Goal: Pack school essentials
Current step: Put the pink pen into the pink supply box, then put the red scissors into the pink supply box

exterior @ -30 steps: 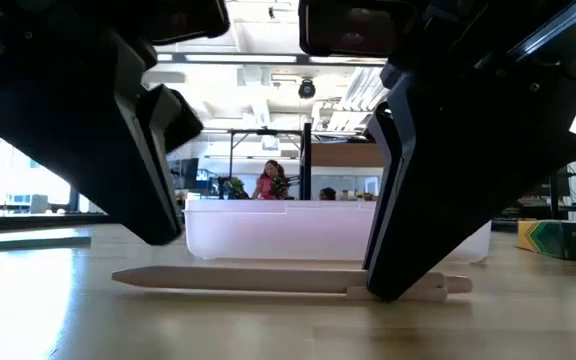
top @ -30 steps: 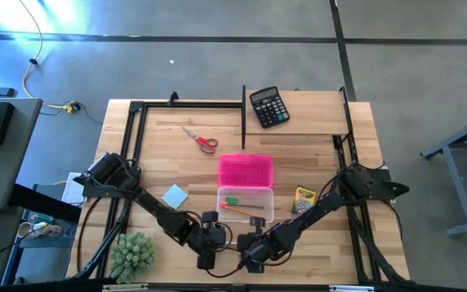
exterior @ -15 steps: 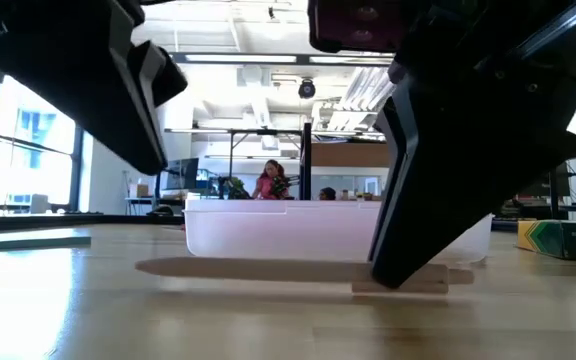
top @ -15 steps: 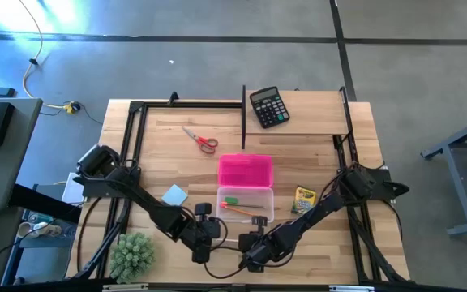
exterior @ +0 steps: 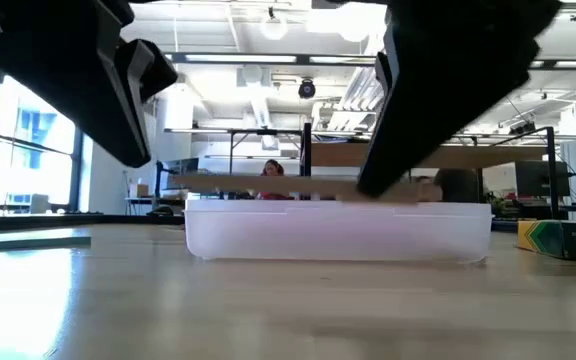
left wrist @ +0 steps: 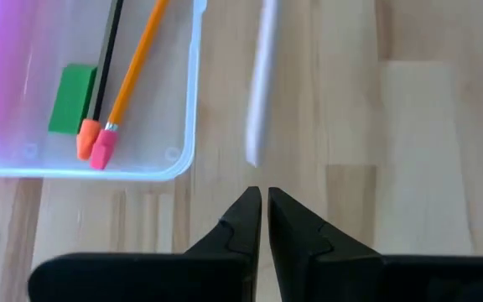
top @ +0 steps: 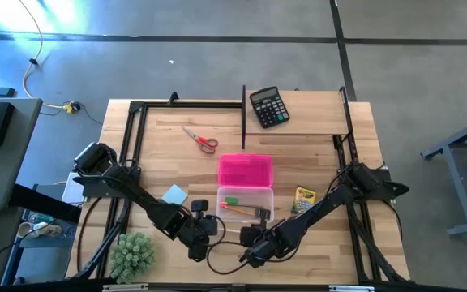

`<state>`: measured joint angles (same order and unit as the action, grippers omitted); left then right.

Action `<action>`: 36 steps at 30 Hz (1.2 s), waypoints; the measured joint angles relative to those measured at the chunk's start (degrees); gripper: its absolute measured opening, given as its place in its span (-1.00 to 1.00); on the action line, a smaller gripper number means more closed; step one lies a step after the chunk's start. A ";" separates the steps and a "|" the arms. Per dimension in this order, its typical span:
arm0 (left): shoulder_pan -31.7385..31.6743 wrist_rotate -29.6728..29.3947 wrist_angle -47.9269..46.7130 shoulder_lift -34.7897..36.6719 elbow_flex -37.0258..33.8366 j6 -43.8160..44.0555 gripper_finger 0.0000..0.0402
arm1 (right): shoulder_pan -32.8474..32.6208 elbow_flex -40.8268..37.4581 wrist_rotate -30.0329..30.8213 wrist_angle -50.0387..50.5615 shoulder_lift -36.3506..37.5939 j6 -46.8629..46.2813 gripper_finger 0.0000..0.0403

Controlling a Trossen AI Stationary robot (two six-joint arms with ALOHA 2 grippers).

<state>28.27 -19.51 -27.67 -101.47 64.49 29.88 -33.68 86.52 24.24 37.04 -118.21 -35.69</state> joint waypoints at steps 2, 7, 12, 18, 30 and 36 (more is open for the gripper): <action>0.00 0.01 -0.63 0.02 0.00 0.08 -0.92 | 0.48 0.02 1.35 1.76 1.30 -0.01 -0.92; -0.07 -0.51 -3.16 1.59 -0.02 0.51 -0.92 | 2.52 0.09 2.34 8.29 4.05 0.26 -0.92; -0.81 -0.68 -3.86 3.97 -0.02 0.12 -0.97 | 5.92 0.09 1.29 13.26 5.05 3.47 -0.92; -2.13 -1.69 -4.68 6.54 0.00 -0.09 -0.99 | 9.77 -0.46 -6.29 15.05 4.85 7.81 -0.92; -5.33 -3.91 -6.22 8.92 -0.02 -0.10 -0.94 | 14.37 -0.46 -14.94 16.04 4.85 10.81 -0.65; -6.25 -3.46 -8.35 8.92 -0.02 -0.02 -0.80 | 15.88 -0.46 -14.85 17.48 5.46 13.33 -0.30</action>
<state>22.03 -22.97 -36.03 -92.55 64.47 29.87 -17.80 86.06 9.39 54.52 -112.75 -22.36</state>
